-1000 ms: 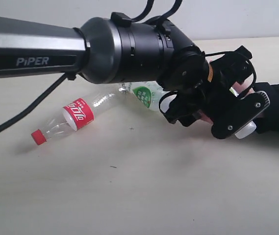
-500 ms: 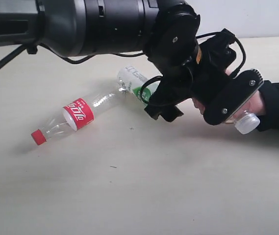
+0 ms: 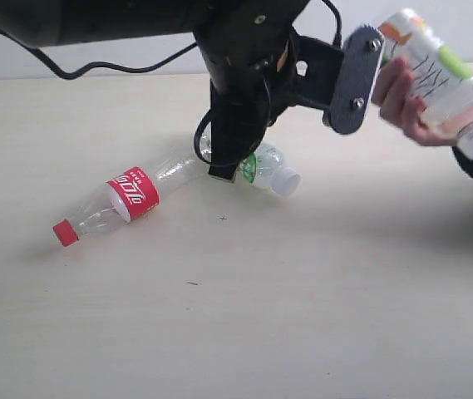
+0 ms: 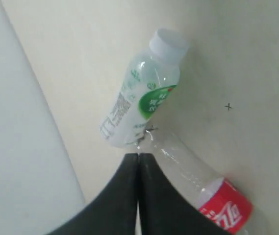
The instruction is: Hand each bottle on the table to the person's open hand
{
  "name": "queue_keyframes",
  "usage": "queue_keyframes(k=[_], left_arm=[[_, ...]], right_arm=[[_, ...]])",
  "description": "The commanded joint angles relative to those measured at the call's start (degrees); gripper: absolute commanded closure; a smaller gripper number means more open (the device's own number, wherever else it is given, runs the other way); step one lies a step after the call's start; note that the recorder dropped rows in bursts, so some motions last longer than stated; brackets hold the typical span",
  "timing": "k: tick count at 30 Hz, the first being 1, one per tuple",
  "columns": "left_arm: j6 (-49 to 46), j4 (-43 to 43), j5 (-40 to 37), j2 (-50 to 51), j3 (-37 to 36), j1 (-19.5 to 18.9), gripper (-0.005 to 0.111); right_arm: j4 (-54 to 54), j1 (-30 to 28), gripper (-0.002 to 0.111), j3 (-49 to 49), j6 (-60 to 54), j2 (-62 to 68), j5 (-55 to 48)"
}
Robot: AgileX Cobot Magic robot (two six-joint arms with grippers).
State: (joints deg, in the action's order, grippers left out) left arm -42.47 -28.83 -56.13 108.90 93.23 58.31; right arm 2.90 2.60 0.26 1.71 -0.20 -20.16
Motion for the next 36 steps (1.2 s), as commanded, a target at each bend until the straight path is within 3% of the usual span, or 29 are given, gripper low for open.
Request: queue_keyframes(k=[1, 4, 6, 13, 20, 23, 30, 36], left_arm=[[15.55, 6.96, -2.37, -3.65, 0.25, -1.42, 0.107], [15.55, 19.15, -0.55, -6.83, 0.09, -3.41, 0.107], [16.44, 22.69, 0.72, -9.92, -1.28, -4.45, 0.107], [32.67, 16.85, 12.26, -25.93, -17.63, -5.27, 0.107], [58.23, 3.82, 34.59, -49.08, -44.84, -5.27, 0.107], [61.77, 2.69, 41.23, -58.13, -53.82, -5.27, 0.107], [66.97, 2.93, 41.68, -73.91, -63.98, -5.27, 0.107], [66.85, 2.83, 41.39, -79.58, -65.65, -5.27, 0.107]], right_arm=[[-0.1, 0.07, 0.108, -0.26, -0.08, 0.2, 0.4], [-0.1, 0.07, 0.108, -0.26, -0.08, 0.2, 0.4], [-0.1, 0.07, 0.108, -0.26, -0.08, 0.2, 0.4], [0.05, 0.07, 0.108, -0.26, -0.08, 0.2, 0.4], [0.05, 0.07, 0.108, -0.26, -0.08, 0.2, 0.4], [0.05, 0.07, 0.108, -0.26, -0.08, 0.2, 0.4], [0.05, 0.07, 0.108, -0.26, -0.08, 0.2, 0.4], [0.05, 0.07, 0.108, -0.26, -0.08, 0.2, 0.4]])
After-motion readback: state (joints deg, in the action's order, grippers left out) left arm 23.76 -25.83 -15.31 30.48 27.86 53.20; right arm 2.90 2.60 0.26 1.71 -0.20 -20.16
